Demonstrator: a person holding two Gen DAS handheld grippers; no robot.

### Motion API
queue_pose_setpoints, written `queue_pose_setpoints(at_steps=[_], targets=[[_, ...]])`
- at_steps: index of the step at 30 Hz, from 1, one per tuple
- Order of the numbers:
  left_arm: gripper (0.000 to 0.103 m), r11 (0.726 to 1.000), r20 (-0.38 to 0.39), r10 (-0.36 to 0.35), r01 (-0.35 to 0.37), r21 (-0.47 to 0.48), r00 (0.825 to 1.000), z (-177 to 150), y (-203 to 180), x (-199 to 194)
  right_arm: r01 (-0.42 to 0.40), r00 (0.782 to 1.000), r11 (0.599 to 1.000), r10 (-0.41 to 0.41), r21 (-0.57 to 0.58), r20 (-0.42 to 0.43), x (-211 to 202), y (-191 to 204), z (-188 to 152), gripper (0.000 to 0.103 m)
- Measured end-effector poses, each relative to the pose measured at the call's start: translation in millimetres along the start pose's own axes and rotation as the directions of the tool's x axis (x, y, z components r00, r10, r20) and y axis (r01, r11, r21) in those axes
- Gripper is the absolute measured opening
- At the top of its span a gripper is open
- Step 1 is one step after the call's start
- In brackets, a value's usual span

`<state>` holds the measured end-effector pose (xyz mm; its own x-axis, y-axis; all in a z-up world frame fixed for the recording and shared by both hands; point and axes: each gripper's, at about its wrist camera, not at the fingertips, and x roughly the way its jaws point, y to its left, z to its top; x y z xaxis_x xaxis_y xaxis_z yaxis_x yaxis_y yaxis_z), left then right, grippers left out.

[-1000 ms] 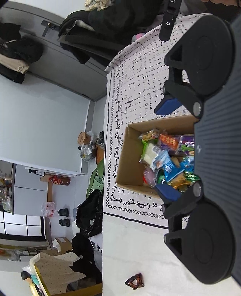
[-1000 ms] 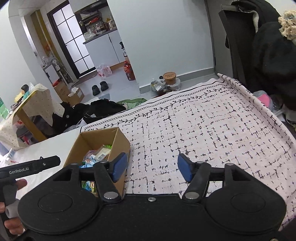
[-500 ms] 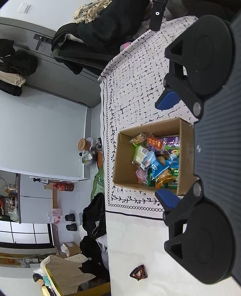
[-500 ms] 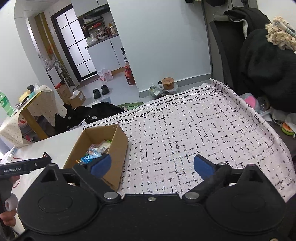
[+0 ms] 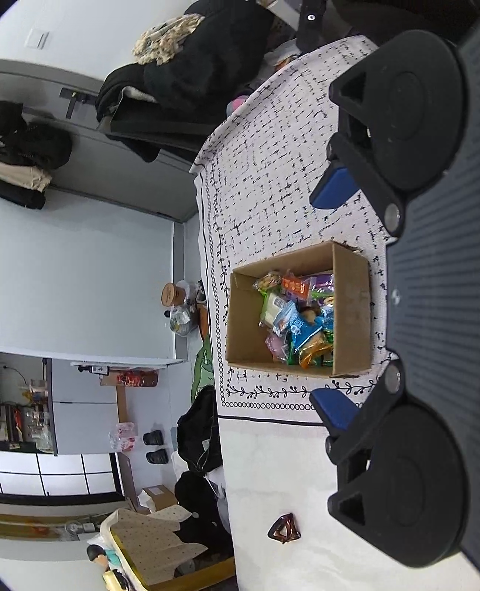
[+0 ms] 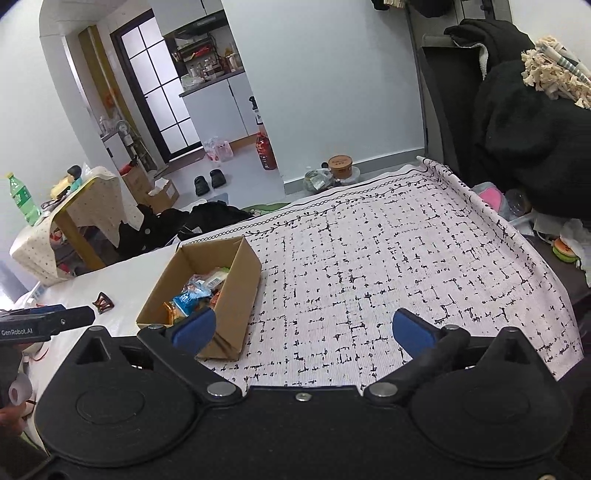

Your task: Organize snacks

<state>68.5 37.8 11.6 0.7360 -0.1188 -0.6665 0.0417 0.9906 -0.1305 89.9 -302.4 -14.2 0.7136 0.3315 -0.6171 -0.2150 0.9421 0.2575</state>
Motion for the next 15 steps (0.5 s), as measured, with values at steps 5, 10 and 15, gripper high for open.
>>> queue_pose_setpoints(at_steps=[5,10,15], targets=[[0.103,1.000,-0.020,-0.018,0.018,0.011,1.000,-5,-6,-5,0.000,1.000,1.000,0.000,0.001,-0.009,-7,-2,-3,0.103],[0.103,0.999,-0.024,-0.029,0.029,0.014,0.999,-8,-15,-12,0.006,1.000,1.000,-0.006,-0.011,-0.023,-13,-2,-7,0.103],[0.103,1.000,-0.025,-0.015,0.015,0.013,1.000,-13,-20,-16,0.022,0.999,0.999,-0.023,-0.032,-0.035,-17,0,-11,0.103]])
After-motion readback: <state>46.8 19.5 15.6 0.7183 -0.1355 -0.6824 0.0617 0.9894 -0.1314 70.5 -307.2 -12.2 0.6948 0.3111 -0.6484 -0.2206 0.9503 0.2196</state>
